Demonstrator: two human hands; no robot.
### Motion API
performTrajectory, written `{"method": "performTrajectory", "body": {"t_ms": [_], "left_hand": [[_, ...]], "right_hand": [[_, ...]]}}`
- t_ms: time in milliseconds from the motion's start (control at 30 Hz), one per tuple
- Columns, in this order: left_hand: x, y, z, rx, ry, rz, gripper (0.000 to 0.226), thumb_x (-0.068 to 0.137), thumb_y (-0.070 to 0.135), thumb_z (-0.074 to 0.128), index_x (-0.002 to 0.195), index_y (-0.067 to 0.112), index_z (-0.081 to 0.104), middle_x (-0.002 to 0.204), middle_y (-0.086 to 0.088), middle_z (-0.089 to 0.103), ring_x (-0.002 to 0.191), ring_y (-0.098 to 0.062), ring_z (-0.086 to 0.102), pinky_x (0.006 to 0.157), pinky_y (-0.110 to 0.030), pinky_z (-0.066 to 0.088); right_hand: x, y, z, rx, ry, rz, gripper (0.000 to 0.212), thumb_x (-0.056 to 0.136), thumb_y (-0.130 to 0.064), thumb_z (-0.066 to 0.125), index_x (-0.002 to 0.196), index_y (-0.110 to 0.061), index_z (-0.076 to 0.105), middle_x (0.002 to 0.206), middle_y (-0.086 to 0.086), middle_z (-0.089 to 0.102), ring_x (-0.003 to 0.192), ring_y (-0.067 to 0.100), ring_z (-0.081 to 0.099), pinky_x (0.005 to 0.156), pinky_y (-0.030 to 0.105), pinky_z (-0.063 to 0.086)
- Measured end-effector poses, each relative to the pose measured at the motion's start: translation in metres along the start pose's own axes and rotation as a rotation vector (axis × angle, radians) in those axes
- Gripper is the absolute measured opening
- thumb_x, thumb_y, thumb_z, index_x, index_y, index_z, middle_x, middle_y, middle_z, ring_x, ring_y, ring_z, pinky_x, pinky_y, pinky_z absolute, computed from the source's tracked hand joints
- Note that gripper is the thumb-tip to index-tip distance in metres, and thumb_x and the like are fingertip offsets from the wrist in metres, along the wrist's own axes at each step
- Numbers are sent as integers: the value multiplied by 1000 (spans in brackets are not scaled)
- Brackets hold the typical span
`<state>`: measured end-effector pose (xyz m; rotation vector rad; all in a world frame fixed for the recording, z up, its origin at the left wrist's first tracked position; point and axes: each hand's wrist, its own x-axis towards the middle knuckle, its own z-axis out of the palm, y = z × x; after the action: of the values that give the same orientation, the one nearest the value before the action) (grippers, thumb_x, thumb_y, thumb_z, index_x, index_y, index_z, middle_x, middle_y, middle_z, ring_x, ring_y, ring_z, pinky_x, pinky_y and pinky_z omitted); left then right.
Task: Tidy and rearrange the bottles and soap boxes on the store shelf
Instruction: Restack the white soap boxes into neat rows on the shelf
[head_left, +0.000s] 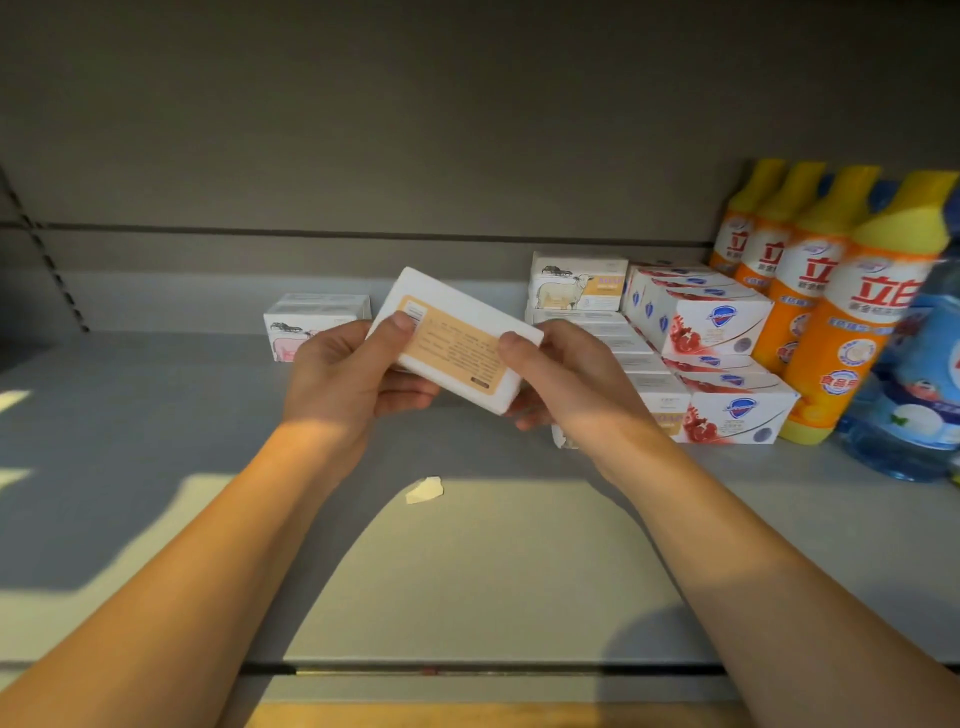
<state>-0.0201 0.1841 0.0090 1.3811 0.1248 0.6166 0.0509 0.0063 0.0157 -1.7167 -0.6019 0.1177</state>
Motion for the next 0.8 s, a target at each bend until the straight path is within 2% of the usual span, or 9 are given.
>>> {"method": "performTrajectory", "body": {"t_ms": [100,200,300,400,467,533,700,767,800], "left_hand": [[0,-2,3,-11,22,-94,29,91,33,63,89,5,70,76,-14,73,58,-23,69,50,-25,55],[1,-3,3,-28,46,-209,34,89,38,64,99,6,67,76,-11,74,55,-21,69,47,-24,52],[2,-2,2,-5,49,-241,36,89,47,61,94,12,67,68,-10,71,49,-20,65,43,-24,50],[1,0,2,-14,33,-241,44,89,53,58,72,14,69,55,-11,63,40,-19,57,37,-22,44],[1,2,1,-23,18,-240,49,89,53,56,65,13,68,52,-11,61,38,-19,55,36,-21,42],[0,2,1,-19,19,-239,48,88,53,58,67,11,66,50,-10,60,36,-17,54,35,-20,42],[1,2,0,-6,13,-233,48,87,52,59,62,13,69,52,-11,61,39,-18,56,36,-21,44],[3,1,-1,6,4,-226,43,89,49,59,73,11,70,56,-11,63,43,-20,59,39,-22,46],[3,0,-1,6,4,-226,39,89,48,60,80,11,69,59,-11,65,46,-20,61,42,-23,48]], "right_hand": [[0,4,1,1,-31,-138,55,60,-54,70,113,-48,54,113,-15,64,94,7,69,75,29,59],[-2,5,3,-59,-69,-135,59,60,-56,71,117,-47,57,120,-13,62,103,6,65,87,31,56],[-1,4,6,124,-78,4,55,59,-51,75,111,-34,67,111,-3,67,93,9,69,75,32,59],[0,0,5,343,-103,147,20,76,-38,74,86,-20,76,84,5,72,66,14,69,57,25,55],[-1,-2,5,417,-99,228,22,85,-36,71,79,-15,75,68,3,69,55,16,64,49,22,51],[-1,-3,4,458,-75,295,25,86,-37,70,83,-12,71,60,0,68,50,16,63,46,21,49],[0,-2,5,485,-103,319,19,87,-31,69,91,-12,69,65,2,69,52,18,63,47,22,49],[1,0,5,463,-101,276,10,89,-20,66,98,-17,69,81,7,70,64,20,65,51,26,51],[2,1,5,430,-83,236,14,88,-16,66,102,-21,68,94,9,70,75,21,67,55,29,53]]}}
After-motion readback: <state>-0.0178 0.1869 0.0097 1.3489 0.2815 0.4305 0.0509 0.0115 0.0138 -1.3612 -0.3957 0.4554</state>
